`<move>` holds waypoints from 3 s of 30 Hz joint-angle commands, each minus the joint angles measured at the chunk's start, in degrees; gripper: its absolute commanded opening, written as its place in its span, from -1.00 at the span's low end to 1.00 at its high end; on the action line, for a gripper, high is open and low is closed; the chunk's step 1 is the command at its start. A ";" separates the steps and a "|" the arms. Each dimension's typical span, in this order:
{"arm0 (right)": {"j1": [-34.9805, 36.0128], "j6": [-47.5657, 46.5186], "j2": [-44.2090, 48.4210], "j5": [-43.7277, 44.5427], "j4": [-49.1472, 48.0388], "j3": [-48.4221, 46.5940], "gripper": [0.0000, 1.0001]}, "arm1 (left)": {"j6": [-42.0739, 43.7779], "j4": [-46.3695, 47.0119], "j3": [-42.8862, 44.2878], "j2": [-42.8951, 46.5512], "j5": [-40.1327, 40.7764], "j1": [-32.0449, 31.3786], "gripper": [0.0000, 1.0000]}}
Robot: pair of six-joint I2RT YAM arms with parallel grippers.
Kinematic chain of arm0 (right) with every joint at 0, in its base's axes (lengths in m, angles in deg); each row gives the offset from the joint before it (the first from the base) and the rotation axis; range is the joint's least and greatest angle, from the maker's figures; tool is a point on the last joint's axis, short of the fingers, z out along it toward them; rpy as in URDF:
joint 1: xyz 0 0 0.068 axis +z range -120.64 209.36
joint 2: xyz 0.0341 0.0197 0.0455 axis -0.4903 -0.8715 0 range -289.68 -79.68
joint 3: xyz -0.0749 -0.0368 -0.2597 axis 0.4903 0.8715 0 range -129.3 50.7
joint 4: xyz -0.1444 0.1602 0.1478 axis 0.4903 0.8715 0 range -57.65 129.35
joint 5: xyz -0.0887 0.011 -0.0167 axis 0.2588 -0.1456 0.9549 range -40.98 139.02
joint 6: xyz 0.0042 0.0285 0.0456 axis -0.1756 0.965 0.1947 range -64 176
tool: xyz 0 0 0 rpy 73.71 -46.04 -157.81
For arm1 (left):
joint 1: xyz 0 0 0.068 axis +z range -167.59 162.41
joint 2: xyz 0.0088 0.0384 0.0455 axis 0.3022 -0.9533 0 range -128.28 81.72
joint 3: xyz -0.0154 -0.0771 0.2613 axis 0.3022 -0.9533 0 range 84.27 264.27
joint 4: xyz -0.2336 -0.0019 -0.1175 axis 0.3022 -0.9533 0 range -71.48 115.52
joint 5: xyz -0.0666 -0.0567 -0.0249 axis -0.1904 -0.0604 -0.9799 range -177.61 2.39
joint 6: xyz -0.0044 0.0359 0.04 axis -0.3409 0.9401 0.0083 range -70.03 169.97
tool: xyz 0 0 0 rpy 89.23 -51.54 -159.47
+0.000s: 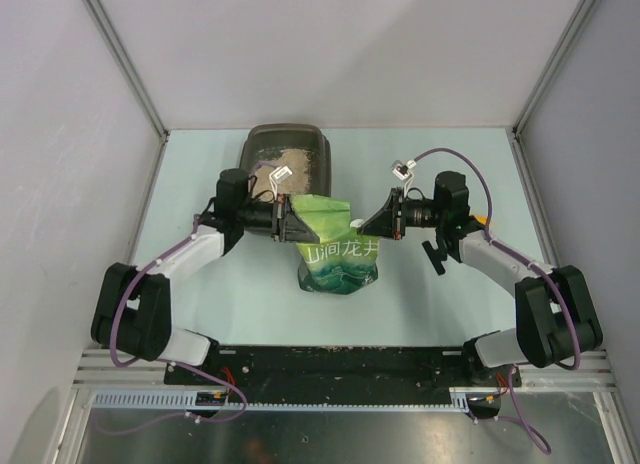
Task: Fill the litter box with clean litter
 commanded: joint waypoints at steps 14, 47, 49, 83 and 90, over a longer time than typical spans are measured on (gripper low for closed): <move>-3.29 42.15 -7.31 -19.75 -15.00 -4.11 -1.00 | -14.58 3.38 4.30 -11.50 -12.87 3.89 -1.00; -8.22 39.45 -15.40 -17.47 12.85 -12.99 -1.00 | 46.72 -30.28 19.16 14.70 15.61 7.33 0.29; -8.30 39.36 -15.40 -17.47 12.76 -13.08 -1.00 | 50.53 -30.55 19.33 13.47 12.45 5.40 0.29; -12.08 30.69 -15.66 -15.71 24.96 -14.04 -1.00 | 79.91 -35.82 22.33 -0.69 38.54 -19.84 -0.62; -17.00 9.72 -12.15 -9.65 30.94 -24.66 -0.58 | 72.27 -35.56 19.77 1.34 36.09 -19.40 -0.83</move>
